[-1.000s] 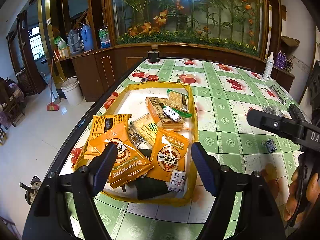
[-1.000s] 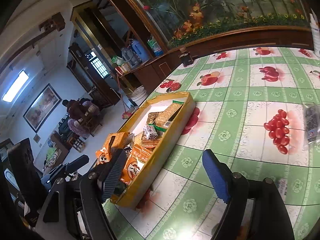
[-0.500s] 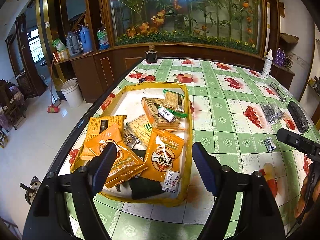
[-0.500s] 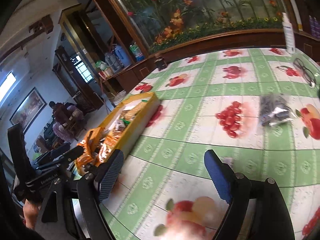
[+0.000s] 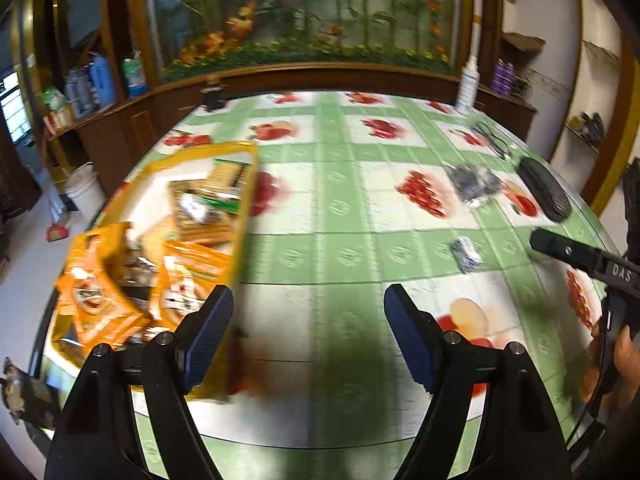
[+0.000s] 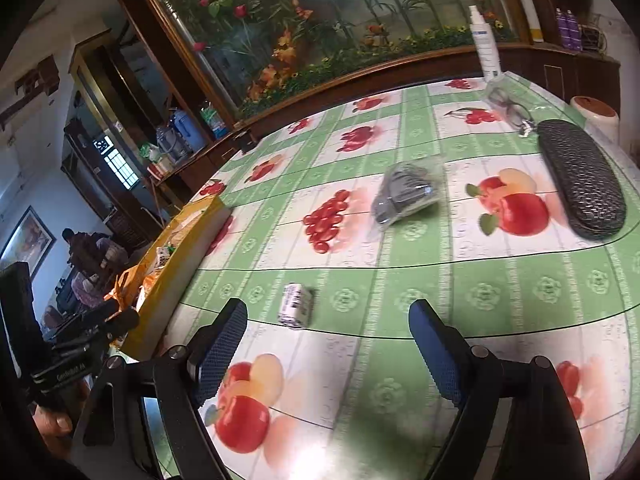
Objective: Organize snacks
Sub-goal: 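Withdraw both open grippers from the tray toward the remaining table items, then grasp the clear plastic bag with the right gripper while the left grasps the small white carton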
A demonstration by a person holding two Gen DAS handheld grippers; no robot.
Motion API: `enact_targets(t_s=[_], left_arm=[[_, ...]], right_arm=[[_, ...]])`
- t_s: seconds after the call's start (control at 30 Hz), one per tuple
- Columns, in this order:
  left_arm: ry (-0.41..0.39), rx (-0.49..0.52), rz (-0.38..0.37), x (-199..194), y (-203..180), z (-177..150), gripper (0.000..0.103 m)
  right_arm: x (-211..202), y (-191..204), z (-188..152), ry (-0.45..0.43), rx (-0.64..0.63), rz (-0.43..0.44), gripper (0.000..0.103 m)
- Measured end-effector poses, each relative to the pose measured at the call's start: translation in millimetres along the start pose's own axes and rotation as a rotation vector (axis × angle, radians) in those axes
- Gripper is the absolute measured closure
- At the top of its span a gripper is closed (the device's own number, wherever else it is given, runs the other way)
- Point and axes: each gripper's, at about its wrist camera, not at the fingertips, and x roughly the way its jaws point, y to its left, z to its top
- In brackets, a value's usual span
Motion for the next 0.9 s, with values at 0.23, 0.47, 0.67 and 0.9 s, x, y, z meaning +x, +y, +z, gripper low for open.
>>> enact_targets(t_s=[0.23, 0.47, 0.67, 0.9], left_arm=[[0.036, 0.085, -0.068, 13.2, -48.7, 1.0, 0.025], [0.053, 0.107, -0.1, 27.6, -82.0, 12.1, 0.025], [0.058, 0.129, -0.083, 42.4, -103.5, 18.2, 0.025], [0.085, 0.115, -0.092, 63.0, -117.5, 23.9, 0.025]], right_arm=[[-12.5, -23.1, 3.7, -0.02, 0.024, -0.036, 0.018], [-15.4, -28.1, 14.4, -0.032, 0.019, -0.056, 0.018], [-5.1, -29.3, 23.0, -0.016, 0.009, -0.094, 0.016], [17.5, -30.5, 49.5, 0.013, 0.004, -0.151, 0.015]])
